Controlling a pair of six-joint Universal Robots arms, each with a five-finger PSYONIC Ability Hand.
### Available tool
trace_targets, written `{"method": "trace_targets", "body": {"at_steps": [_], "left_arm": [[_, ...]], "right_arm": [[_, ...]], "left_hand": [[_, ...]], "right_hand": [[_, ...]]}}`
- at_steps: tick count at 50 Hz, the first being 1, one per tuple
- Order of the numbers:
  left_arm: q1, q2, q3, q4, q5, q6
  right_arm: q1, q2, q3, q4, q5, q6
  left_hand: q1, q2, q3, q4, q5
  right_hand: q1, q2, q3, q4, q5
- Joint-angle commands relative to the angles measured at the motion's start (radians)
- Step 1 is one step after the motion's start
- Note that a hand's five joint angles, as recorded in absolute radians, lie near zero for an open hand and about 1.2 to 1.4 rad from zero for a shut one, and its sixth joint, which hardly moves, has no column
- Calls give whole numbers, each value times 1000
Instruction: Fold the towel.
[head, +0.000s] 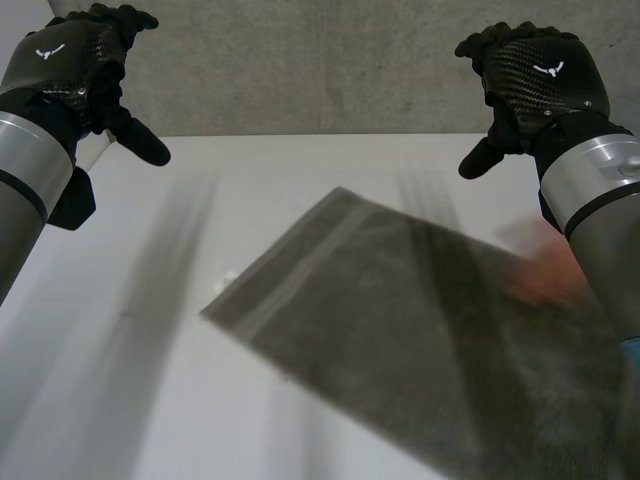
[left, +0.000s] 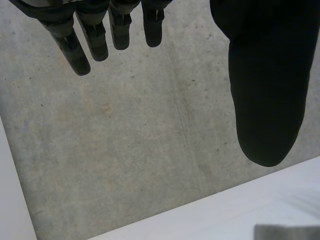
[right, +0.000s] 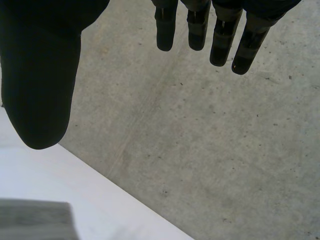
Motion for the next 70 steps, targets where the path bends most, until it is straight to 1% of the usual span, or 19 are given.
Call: {"method": "trace_targets", "body": {"at_steps": [1, 18, 20, 21, 23, 24, 26, 27, 29, 30, 32, 33, 35, 39, 41, 45, 46, 51, 70], "left_arm": [[0, 0, -12, 17, 0, 1], [-3, -15, -13, 23, 6, 4], [-3, -26, -18, 17, 47, 13], [-3, -26, -18, 17, 48, 13], [1, -64, -26, 15, 125, 57], [1, -65, -26, 15, 126, 58], [1, -107, -43, 15, 207, 146], [1, -107, -43, 15, 207, 147], [4, -138, -66, 15, 261, 263], [4, -138, -66, 15, 261, 263], [9, -163, -99, 15, 288, 373], [9, -163, -99, 15, 288, 374], [32, -183, -171, 17, 298, 458], [59, -189, -262, 35, 304, 515], [66, -192, -347, 64, 325, 545], [69, -198, -449, 136, 367, 553], [69, -198, -449, 136, 367, 553], [69, -250, -506, 231, 374, 555], [69, -327, -546, 337, 370, 556]], "right_arm": [[2, 5, 4, -1, -1, 0], [2, 28, -2, 0, -3, -1], [2, 28, -2, 0, -3, -1], [2, 28, -2, 0, -3, -1], [2, 42, -7, 0, -4, -3], [2, 42, -7, 0, -4, -3], [0, 63, -11, 5, -4, -6], [0, 63, -11, 5, -4, -6], [0, 70, -5, 5, -4, -30], [0, 70, -5, 5, -4, -31], [2, 74, 15, 6, -4, -67], [2, 74, 15, 6, -4, -67], [2, 89, 51, 5, -4, -95], [0, 105, 98, 2, -6, -103], [-7, 105, 140, 2, -6, -101], [-13, 105, 208, 2, -38, -101], [-13, 105, 208, 2, -38, -101], [-15, 109, 276, -1, -115, -107], [-13, 120, 332, -35, -119, -107]], "left_hand": [[1, 10, 8, 9, -26], [9, 19, 16, 17, -17], [9, 19, 16, 17, -17], [9, 19, 16, 17, -17], [21, 31, 28, 29, -6], [21, 31, 28, 29, -6], [21, 31, 28, 29, -6], [21, 31, 28, 29, -6], [18, 28, 25, 26, -9], [18, 28, 25, 26, -9], [7, 16, 13, 15, -20], [7, 16, 13, 14, -20], [4, 13, 11, 12, -23], [1, 10, 8, 9, -26], [1, 10, 8, 9, -26], [15, 25, 22, 23, -11], [15, 25, 22, 23, -11], [21, 31, 28, 29, -6], [24, 34, 31, 32, -3]], "right_hand": [[-32, -47, -36, -56, -45], [-32, -47, -36, -56, -45], [-32, -47, -36, -56, -45], [-32, -47, -36, -56, -45], [-32, -47, -36, -56, -45], [-32, -47, -36, -56, -45], [-32, -47, -36, -56, -45], [-32, -47, -36, -56, -45], [-32, -47, -36, -56, -45], [-32, -47, -36, -56, -45], [-32, -47, -36, -56, -45], [-32, -47, -36, -56, -45], [-32, -47, -36, -56, -45], [-32, -47, -36, -56, -45], [-32, -47, -36, -56, -45], [-32, -47, -36, -56, -45], [-32, -47, -36, -56, -45], [-32, -47, -36, -56, -45], [-32, -47, -36, -56, -45]]}}
